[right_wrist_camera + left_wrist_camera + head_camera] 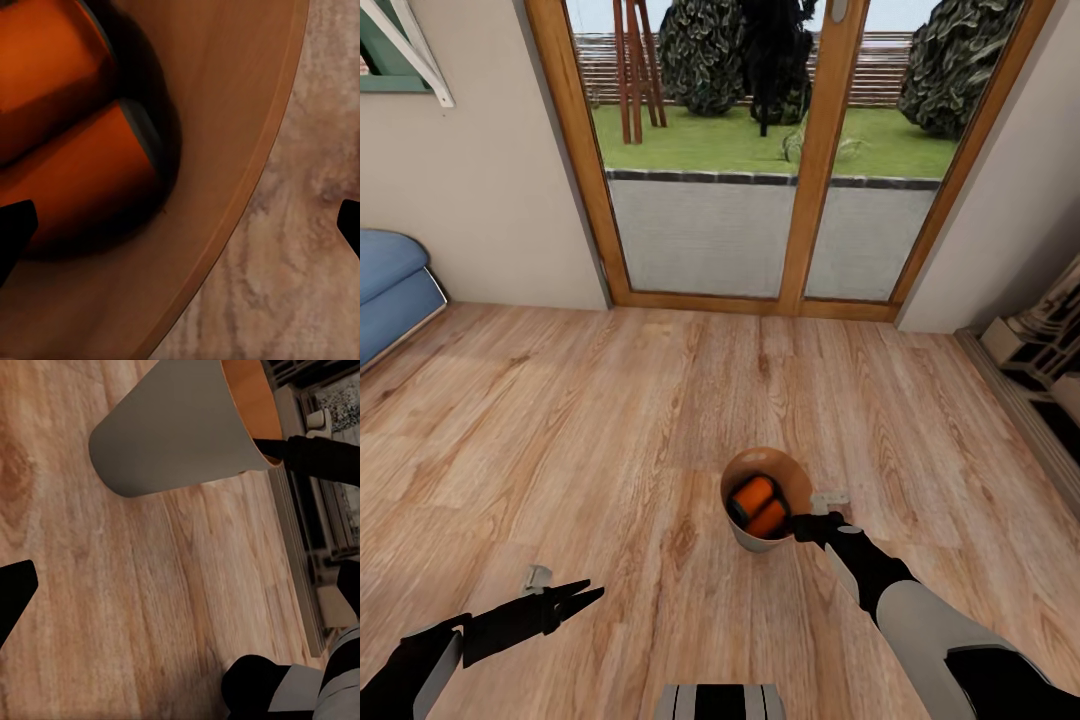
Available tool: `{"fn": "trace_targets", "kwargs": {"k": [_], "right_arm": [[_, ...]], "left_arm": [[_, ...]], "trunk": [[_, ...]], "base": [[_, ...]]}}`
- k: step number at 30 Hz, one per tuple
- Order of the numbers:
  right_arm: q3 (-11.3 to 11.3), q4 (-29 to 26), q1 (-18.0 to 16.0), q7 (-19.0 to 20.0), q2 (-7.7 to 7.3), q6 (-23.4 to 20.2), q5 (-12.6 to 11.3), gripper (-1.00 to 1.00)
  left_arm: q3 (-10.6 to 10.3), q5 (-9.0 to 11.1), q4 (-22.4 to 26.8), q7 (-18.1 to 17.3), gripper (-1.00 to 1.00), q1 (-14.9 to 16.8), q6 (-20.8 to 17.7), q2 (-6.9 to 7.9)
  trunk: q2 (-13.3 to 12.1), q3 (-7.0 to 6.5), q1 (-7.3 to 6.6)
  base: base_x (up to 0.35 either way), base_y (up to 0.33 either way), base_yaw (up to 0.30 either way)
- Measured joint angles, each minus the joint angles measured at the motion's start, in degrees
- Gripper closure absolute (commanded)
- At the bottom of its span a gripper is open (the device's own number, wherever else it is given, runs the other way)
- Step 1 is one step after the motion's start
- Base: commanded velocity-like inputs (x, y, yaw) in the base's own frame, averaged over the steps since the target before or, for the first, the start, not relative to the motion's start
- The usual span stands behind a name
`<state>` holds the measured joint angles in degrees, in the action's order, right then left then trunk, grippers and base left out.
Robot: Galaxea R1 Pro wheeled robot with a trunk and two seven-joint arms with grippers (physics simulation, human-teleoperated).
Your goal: Put the three can of soda from the living room inside the tash can in the kitchen.
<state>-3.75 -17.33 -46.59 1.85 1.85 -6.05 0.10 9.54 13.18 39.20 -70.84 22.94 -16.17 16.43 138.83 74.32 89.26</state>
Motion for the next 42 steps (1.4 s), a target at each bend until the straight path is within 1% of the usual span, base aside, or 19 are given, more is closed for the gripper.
{"fn": "trace_targets", "kwargs": {"k": [10,30,42], "right_arm": [[-0.05,0.02,0.01,0.0,0.0,0.02,-0.01,-1.0],[-0.03,0.02,0.01,0.0,0.0,0.01,-0.02,-1.0],[-0.06,0.03,0.01,0.0,0.23,-0.01,-0.02,-1.0]], "left_arm": [[-0.12,0.0,0.0,0.0,-1.0,0.0,0.0,0.0],[-0.05,0.0,0.0,0.0,-1.0,0.0,0.0,0.0],[-0.05,0.0,0.0,0.0,-1.0,0.0,0.0,0.0]], "trunk": [[0.0,0.0,0.0],[0.0,0.0,0.0],[0.0,0.0,0.0]], "base": [[0.0,0.067,0.0],[0.0,0.004,0.0],[0.061,0.0,0.0]]}}
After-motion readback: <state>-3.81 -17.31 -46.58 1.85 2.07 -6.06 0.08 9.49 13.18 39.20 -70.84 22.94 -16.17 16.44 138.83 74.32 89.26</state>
